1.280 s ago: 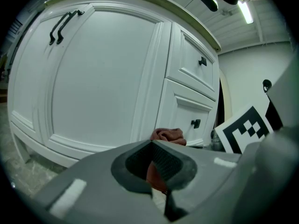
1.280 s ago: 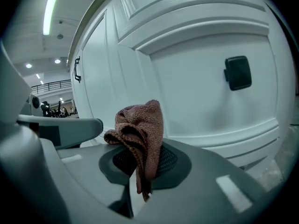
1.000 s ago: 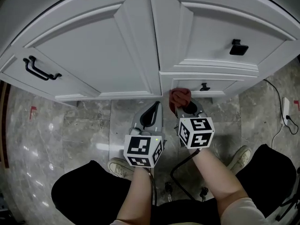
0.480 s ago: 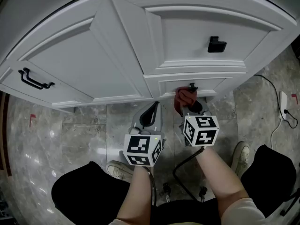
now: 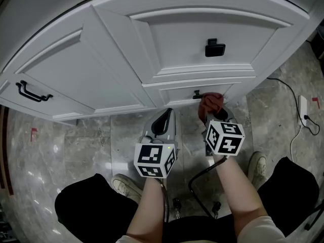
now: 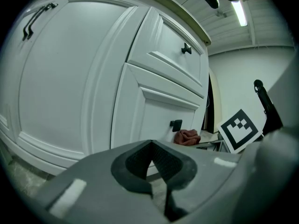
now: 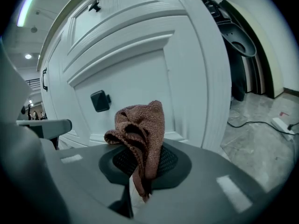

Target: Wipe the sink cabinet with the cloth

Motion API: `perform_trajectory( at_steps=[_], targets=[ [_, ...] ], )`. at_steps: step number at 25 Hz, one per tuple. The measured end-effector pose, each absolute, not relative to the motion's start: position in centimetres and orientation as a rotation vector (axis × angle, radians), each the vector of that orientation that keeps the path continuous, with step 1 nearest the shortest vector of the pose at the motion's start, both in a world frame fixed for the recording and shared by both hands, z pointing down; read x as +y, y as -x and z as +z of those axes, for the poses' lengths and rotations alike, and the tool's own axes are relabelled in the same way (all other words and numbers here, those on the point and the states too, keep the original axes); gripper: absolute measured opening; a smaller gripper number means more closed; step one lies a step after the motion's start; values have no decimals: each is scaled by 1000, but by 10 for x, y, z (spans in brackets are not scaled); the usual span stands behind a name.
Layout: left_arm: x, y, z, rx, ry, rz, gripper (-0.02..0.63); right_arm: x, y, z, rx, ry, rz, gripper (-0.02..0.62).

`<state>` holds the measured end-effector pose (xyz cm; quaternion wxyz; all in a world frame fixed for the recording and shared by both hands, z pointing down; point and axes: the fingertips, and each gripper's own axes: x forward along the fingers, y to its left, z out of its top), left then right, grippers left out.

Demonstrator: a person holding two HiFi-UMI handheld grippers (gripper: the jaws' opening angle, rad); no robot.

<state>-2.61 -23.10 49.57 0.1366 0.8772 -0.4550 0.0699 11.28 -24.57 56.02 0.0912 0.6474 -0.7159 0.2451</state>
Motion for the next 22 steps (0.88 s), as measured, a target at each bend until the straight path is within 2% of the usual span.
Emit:
perform_trajectory(
  at_steps=[16, 22],
  targets=[
    [-237, -20, 486, -1282, -2559, 153, 0, -232, -191, 562, -1973, -2090, 847, 77],
    [-235, -29, 480, -1259, -2584, 95, 0, -229, -210, 555, -1958, -2117, 786, 75]
  ],
)
